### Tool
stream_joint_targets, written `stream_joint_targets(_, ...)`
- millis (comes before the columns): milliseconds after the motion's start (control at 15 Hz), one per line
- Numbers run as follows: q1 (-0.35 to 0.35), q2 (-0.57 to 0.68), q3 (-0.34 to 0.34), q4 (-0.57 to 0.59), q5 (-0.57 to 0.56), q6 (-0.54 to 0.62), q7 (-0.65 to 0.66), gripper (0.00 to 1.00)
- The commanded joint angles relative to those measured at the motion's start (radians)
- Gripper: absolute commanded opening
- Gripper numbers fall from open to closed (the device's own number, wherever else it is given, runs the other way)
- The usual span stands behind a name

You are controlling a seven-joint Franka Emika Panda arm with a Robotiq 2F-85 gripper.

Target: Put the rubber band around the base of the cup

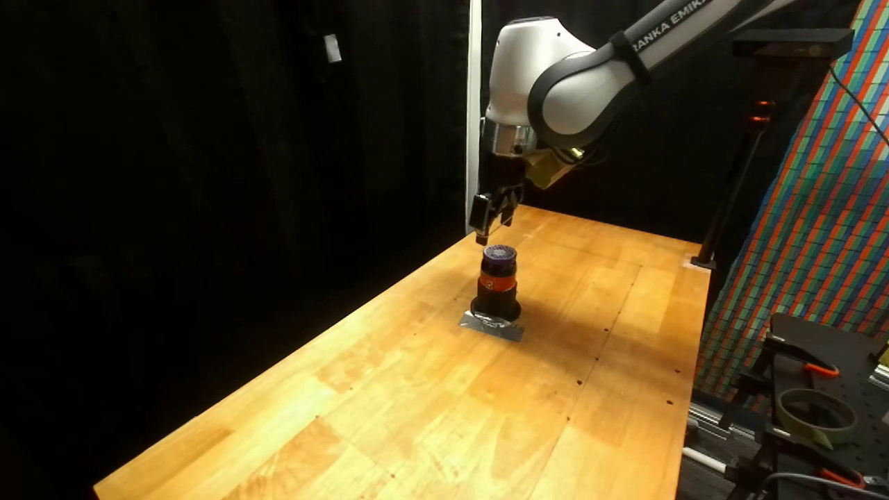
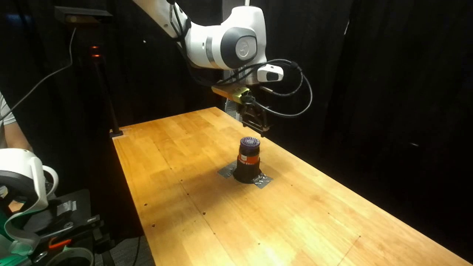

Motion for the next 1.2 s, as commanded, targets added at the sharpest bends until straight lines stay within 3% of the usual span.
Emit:
stream_joint_targets(0, 0.015, 0.083, -0.027, 0.086, 0.002, 0.019, -0.001, 1.00)
stream_joint_targets(467, 0.007, 0.144, -0.021, 0.107, 0.033, 0.051, -0.025, 1.00)
stream_joint_targets(1133, -0.059, 0.108, 0.032, 0.084, 0.186, -0.159, -0.167, 1.00)
